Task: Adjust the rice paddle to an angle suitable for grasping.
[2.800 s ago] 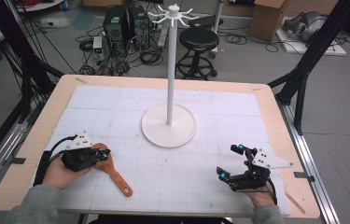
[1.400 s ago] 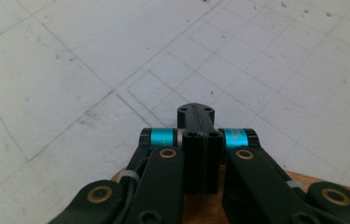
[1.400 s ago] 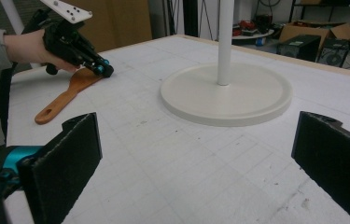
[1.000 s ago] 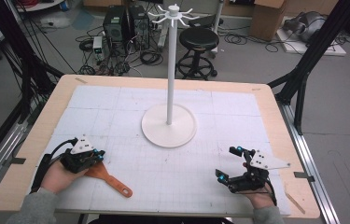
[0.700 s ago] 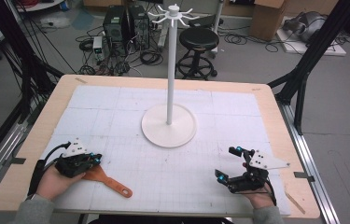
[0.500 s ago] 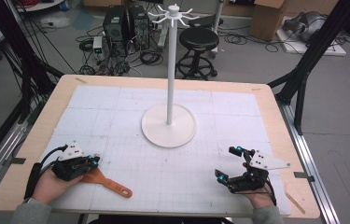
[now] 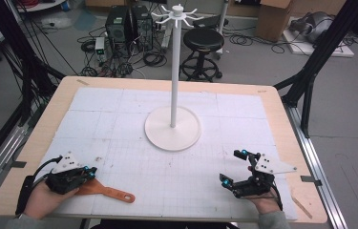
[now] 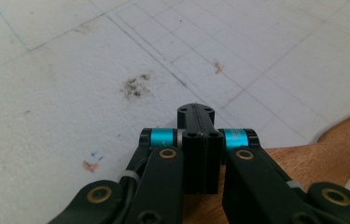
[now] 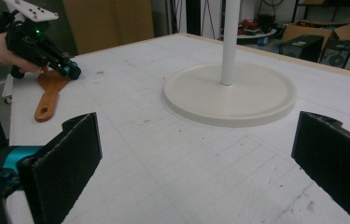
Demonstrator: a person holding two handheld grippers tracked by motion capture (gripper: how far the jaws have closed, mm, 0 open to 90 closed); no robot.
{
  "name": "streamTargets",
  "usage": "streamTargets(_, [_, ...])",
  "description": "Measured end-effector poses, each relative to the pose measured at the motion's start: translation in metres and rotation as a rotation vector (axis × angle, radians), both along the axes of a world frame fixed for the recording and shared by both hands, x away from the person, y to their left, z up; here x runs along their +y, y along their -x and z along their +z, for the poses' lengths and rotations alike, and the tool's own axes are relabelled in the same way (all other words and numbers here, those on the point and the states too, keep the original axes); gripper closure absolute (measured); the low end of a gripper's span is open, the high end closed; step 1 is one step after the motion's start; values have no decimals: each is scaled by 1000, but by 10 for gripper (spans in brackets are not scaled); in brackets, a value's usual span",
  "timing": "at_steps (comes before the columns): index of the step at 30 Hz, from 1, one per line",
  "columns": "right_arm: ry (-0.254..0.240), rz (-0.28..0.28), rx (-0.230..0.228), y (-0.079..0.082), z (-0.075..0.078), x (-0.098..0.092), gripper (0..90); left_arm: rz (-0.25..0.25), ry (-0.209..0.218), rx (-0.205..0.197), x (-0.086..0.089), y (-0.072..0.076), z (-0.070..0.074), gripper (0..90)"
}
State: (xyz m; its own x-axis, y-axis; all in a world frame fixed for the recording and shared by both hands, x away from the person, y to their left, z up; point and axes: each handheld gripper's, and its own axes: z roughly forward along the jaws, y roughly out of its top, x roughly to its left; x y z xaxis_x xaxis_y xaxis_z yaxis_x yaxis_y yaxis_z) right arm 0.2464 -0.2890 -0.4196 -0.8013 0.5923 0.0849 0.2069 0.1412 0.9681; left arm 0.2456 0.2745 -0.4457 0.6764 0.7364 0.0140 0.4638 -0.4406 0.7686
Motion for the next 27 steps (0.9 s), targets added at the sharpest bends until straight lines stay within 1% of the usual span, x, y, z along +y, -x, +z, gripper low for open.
streamTargets(3, [5,3,-10,-1,0,0,1,4,1,-11,2,4,-1,895])
streamTargets(5, [8,6,-9,-1,0,0,1,10,-5,-31,3,4,0,895])
streamTargets(6, [8,6,-8,-2,0,0,1,9,10,-39,5,4,2,895])
streamTargets(9, [8,8,-11,-3,0,0,1,16,86,-62,7,5,11,895])
streamTargets(10, [10,8,-6,-3,0,1,1,2,95,-70,7,6,13,895])
streamTargets(11, [10,8,-6,-3,0,1,1,2,95,-70,7,6,13,895])
streamTargets(12, [13,10,-8,-3,0,1,1,-25,100,-86,4,10,16,895])
streamTargets(13, [11,10,-7,-3,0,1,1,-37,100,-83,1,11,16,895])
streamTargets(14, [11,10,-7,-3,0,1,1,-37,100,-83,1,11,16,894])
streamTargets(15, [11,7,-6,-3,0,0,1,-64,101,-86,-4,13,17,894])
streamTargets(16, [8,7,-9,-2,0,0,1,-64,101,-86,-4,13,17,894])
streamTargets(17, [5,5,-6,-2,1,0,1,-88,100,-91,-10,16,18,894])
streamTargets(18, [4,6,-12,-2,1,-1,1,-106,93,-91,-12,18,19,895])
streamTargets(19, [4,6,-12,-2,1,-1,1,-106,93,-91,-12,18,19,895])
streamTargets(21, [0,4,-7,-1,1,-1,1,-131,112,-91,-19,24,20,895])
streamTargets(23, [1,5,-10,-2,1,-2,1,-156,100,-88,-22,29,20,895])
streamTargets(24, [1,5,-10,-2,1,-2,1,-156,100,-88,-22,29,20,895])
streamTargets(25, [3,6,-10,-2,1,-1,1,-175,90,-83,-26,34,19,895])
streamTargets(27, [3,6,-10,-2,1,-1,1,-192,89,-79,-29,39,19,895])
